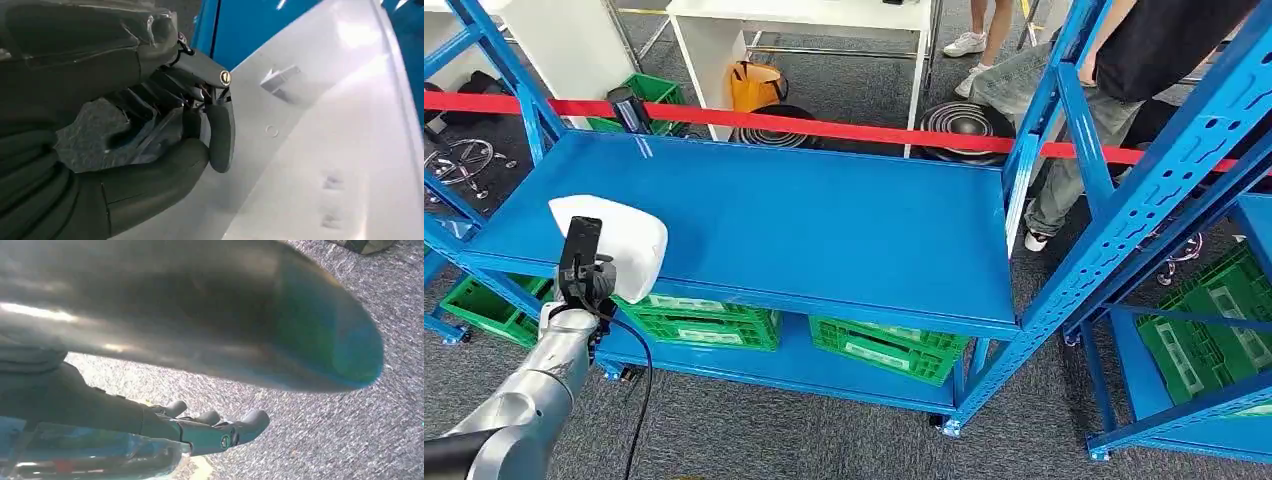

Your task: Take the parts from the cabinet and place them on the table.

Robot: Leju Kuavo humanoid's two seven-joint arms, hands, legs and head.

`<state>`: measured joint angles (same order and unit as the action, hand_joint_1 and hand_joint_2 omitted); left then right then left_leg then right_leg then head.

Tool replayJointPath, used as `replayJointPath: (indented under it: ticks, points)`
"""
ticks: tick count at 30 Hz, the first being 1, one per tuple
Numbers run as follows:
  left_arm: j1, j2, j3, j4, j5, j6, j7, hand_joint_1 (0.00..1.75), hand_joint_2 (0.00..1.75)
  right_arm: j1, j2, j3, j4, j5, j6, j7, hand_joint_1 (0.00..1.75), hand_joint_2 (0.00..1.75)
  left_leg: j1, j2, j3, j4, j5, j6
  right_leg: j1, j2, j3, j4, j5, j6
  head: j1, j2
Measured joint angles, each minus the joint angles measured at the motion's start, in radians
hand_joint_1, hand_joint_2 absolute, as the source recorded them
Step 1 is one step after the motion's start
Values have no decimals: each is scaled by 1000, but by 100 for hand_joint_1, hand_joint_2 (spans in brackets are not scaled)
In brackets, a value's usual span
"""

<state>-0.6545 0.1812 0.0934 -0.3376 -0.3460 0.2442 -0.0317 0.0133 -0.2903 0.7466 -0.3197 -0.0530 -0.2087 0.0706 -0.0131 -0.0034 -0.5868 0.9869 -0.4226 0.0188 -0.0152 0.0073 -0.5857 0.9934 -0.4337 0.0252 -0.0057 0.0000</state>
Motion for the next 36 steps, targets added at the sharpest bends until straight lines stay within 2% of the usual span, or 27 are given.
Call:
replayJointPath:
  ticks: [1, 2, 5, 9, 12, 20, 23, 31, 36]
  points:
    - [-2, 0, -6, -2, 0, 2, -3, 9, 175, -1, 0, 1, 0, -1, 1, 0, 0, 0, 0, 0, 0, 0, 0, 0, 0, 0, 0, 0, 0, 0, 0, 0]
    - [-4, 0, -11, -3, -2, 9, -8, 0, 175, -1, 0, 2, 0, -5, 4, -3, 0, 0, 0, 0, 0, 0, 0, 0, 0, 0, 0, 0, 0, 0, 0, 0]
    - [-7, -1, -43, -5, -27, 31, -33, 0, 175, -3, 0, 5, 0, -13, 9, -13, 0, 0, 0, 0, -1, 0, 0, 0, 0, 0, -1, 0, 0, 0, 0, 0]
    - [-15, -1, -104, -17, -83, 110, -85, 0, 175, -3, 0, 18, 0, -26, 11, -23, 0, 0, 0, 0, -2, 0, 0, 0, 0, 0, -2, 0, 0, 0, 0, 0]
    - [-28, -1, -136, -23, -93, 127, -97, 0, 175, -4, 0, 26, 0, -28, 13, -27, 0, 0, 0, 0, -2, 0, 0, 0, 0, 0, -2, 0, 0, 0, 0, 0]
    - [-71, 8, -209, -61, -170, 308, -277, 0, 175, -13, -1, 52, 0, -42, 33, -39, 0, 0, 0, 0, -4, 0, 0, 0, 0, 0, -4, 0, 0, 0, 0, 0]
    - [-115, 21, -239, -77, -194, 331, -289, 0, 175, -24, -2, 63, 0, -45, 46, -42, 0, 0, 0, 0, -4, 0, 0, 0, 0, 0, -4, 0, 0, 0, 0, 0]
    - [-186, 34, -275, -94, -197, 314, -277, 0, 175, -46, -1, 85, 0, -46, 61, -47, 0, 0, 0, 1, -4, 0, 1, 0, 0, 0, -4, 0, 0, 0, 0, 0]
    - [-201, 34, -292, -94, -206, 296, -231, 0, 175, -55, 2, 97, 0, -46, 64, -48, 0, 0, 0, 1, -4, 0, 1, 0, 0, 0, -4, 0, 0, 0, 0, 0]
